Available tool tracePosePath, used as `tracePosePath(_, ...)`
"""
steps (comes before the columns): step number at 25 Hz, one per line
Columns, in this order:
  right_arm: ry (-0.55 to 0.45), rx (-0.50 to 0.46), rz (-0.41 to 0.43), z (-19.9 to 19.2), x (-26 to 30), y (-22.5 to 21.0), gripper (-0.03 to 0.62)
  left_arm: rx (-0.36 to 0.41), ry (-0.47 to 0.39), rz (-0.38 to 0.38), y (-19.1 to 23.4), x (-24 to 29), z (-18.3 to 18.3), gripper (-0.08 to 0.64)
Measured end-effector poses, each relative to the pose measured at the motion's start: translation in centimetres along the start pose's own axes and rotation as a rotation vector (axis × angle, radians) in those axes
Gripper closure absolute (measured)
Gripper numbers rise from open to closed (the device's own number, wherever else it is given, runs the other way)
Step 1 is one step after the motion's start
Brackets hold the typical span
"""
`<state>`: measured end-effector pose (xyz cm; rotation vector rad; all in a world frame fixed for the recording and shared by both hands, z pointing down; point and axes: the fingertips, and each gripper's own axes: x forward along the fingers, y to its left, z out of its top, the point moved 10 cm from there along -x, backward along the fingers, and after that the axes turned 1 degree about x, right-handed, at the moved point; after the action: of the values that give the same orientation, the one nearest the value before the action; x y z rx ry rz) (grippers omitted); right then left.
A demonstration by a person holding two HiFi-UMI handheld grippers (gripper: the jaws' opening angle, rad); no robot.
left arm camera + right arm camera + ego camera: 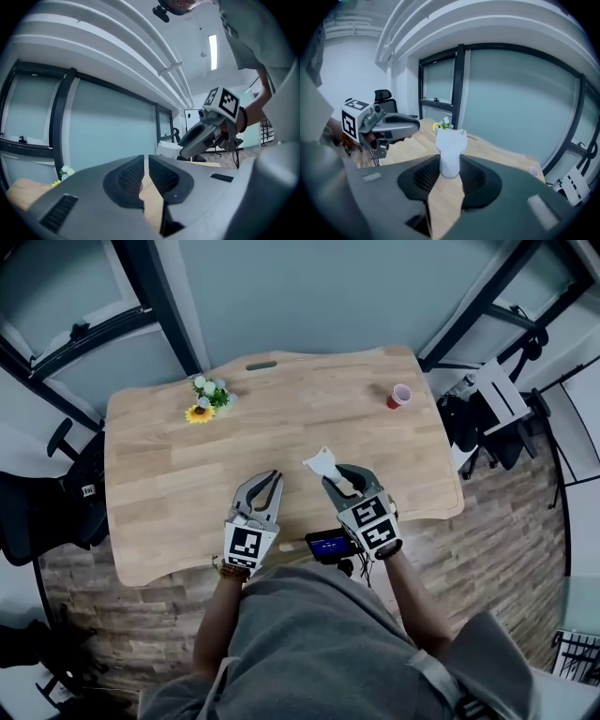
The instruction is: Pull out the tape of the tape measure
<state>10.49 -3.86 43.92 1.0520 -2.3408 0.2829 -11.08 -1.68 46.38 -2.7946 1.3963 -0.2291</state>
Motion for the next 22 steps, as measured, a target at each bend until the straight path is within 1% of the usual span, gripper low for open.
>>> tracePosePath(3,-0.018,-0.011,0.018,1.0,-0.7,1.3,0.454,0.012,0.001,-0.020,-1.0,0.2,0.0,0.519)
tracePosePath(7,0.017,0.014,0.039,0.0,-0.4,2.1,0.454,0.023,0.009,-0.027,-1.5,0.1,-0.1,0.498)
tracePosePath(10,0.028,0.046,0.052,-0.3,-0.2,2.5,0.456,0.021,0.015,-0.026,-1.2,-0.1,-0.3,0.494)
tracePosePath(13,0.055,0.044,0.060,-0.4,0.1,2.8,0.456,0.015,0.014,-0.029,-1.0,-0.3,-0.4,0.494)
tracePosePath(17,0.065,0.060,0.068,-0.3,0.4,2.8,0.456,0.023,0.010,-0.063,-1.2,-0.2,-0.3,0.494)
tracePosePath(22,0.057,0.044,0.097,0.0,0.5,3.7,0.456,0.034,0.030,-0.074,-1.6,0.0,-0.5,0.494)
